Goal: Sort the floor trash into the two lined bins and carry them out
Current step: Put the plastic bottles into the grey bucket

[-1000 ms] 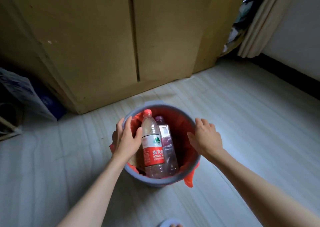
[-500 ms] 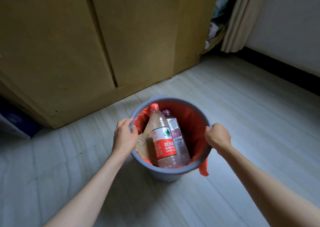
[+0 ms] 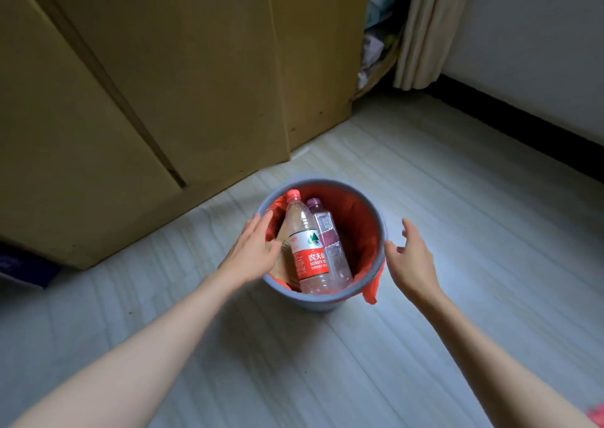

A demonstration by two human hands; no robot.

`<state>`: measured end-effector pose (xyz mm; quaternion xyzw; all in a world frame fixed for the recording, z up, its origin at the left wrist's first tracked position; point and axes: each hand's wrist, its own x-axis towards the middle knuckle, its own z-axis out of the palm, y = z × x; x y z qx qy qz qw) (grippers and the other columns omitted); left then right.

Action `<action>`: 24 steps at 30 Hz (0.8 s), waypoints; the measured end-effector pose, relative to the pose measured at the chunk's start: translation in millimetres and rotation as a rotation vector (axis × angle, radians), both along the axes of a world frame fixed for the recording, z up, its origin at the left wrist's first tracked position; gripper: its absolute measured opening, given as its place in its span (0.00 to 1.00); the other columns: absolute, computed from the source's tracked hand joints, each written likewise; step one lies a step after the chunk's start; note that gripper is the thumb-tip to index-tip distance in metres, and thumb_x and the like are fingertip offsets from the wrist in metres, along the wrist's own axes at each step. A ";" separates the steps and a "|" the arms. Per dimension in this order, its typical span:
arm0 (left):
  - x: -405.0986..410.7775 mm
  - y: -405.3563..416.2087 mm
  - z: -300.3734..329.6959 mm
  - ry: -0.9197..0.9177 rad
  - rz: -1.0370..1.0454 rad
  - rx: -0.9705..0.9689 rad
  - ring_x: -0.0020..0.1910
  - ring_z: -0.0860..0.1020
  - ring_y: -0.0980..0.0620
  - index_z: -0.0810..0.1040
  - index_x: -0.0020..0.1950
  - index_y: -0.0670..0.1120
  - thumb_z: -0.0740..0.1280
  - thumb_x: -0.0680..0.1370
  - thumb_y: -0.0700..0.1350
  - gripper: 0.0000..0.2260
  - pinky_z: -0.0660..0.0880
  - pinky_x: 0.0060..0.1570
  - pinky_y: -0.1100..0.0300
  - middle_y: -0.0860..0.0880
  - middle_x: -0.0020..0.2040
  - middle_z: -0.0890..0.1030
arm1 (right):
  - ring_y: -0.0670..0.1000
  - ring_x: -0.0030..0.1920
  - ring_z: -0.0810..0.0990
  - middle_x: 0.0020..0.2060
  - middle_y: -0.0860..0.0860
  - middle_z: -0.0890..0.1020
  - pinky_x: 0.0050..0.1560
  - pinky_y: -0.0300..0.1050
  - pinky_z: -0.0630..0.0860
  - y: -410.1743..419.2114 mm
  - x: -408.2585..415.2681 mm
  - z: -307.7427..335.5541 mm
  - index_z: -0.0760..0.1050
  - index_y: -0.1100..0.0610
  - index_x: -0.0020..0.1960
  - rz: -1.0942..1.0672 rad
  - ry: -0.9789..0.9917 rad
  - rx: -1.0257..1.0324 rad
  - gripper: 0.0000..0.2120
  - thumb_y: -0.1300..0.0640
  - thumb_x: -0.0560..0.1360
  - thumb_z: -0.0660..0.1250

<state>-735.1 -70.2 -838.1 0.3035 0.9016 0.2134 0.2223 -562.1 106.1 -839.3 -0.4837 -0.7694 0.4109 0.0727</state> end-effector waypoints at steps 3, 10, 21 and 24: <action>24.3 11.1 64.0 -0.059 -0.010 0.058 0.74 0.60 0.49 0.57 0.76 0.47 0.60 0.79 0.45 0.26 0.59 0.73 0.53 0.46 0.75 0.62 | 0.57 0.60 0.76 0.69 0.56 0.70 0.63 0.49 0.69 -0.6 14.7 67.2 0.58 0.56 0.74 0.092 -0.012 -0.026 0.25 0.59 0.79 0.58; 30.4 4.3 247.5 -0.119 0.013 0.133 0.69 0.67 0.51 0.64 0.72 0.47 0.61 0.79 0.46 0.21 0.61 0.66 0.62 0.48 0.70 0.69 | 0.56 0.57 0.79 0.61 0.53 0.78 0.60 0.49 0.73 -10.6 -9.2 262.5 0.63 0.54 0.72 0.303 -0.049 -0.029 0.22 0.57 0.78 0.59; -76.7 -49.3 526.2 -0.170 0.179 0.413 0.60 0.74 0.49 0.72 0.65 0.47 0.63 0.79 0.43 0.14 0.68 0.63 0.56 0.47 0.61 0.75 | 0.54 0.45 0.82 0.51 0.52 0.80 0.49 0.46 0.77 -63.1 -126.6 541.6 0.68 0.55 0.68 0.389 0.064 -0.077 0.17 0.57 0.79 0.60; -112.9 -65.5 552.8 -0.166 0.201 0.420 0.60 0.75 0.50 0.72 0.65 0.47 0.63 0.79 0.43 0.15 0.68 0.59 0.60 0.46 0.62 0.75 | 0.54 0.45 0.83 0.51 0.54 0.81 0.53 0.51 0.78 -75.6 -165.9 569.7 0.69 0.56 0.67 0.370 0.114 -0.071 0.17 0.57 0.79 0.61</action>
